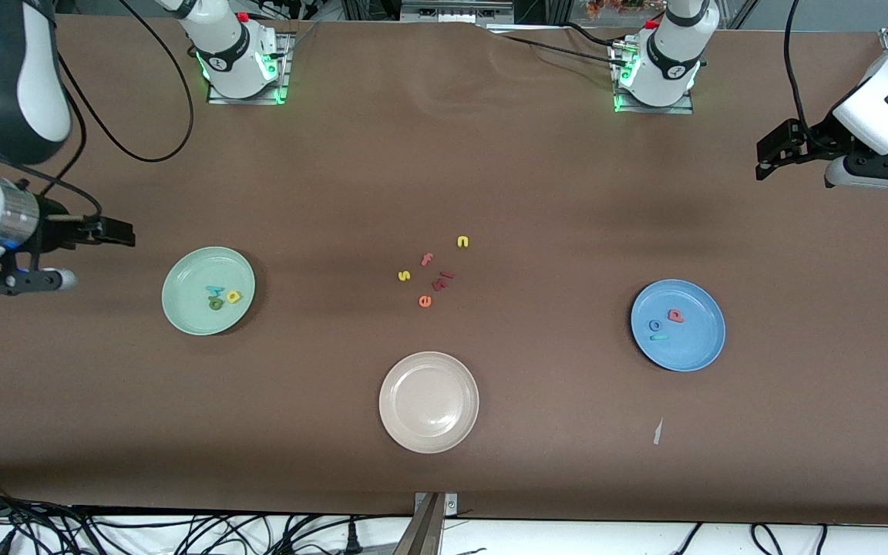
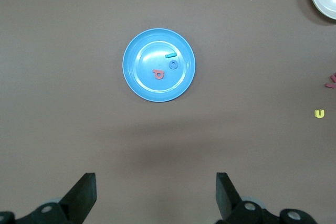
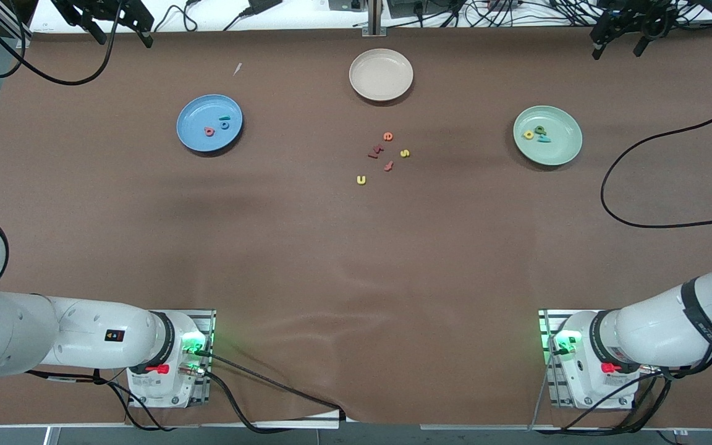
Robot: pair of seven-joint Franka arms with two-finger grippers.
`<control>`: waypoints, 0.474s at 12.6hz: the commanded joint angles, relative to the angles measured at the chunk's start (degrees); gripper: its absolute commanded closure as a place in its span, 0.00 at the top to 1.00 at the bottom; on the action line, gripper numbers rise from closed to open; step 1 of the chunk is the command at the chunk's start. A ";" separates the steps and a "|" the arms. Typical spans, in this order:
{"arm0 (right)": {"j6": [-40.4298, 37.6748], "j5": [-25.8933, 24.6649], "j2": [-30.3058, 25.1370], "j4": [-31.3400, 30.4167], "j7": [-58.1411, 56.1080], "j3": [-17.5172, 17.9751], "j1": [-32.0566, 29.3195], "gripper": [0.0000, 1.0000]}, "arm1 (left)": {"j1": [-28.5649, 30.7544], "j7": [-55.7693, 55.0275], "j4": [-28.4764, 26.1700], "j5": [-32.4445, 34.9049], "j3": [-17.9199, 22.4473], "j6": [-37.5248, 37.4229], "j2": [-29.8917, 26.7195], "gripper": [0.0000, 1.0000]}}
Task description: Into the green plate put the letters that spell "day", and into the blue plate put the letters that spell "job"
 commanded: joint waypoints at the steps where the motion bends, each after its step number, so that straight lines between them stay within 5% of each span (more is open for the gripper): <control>1: -2.33 -1.54 -4.92 -2.48 -0.99 1.31 -0.92 1.00 | 0.16 0.28 1.82 -0.38 0.10 -1.40 0.85 1.00; 6: -4.98 -1.28 -9.84 -2.48 -1.34 1.14 -1.27 1.00 | 0.16 0.28 1.82 -0.38 0.10 -1.75 0.84 1.00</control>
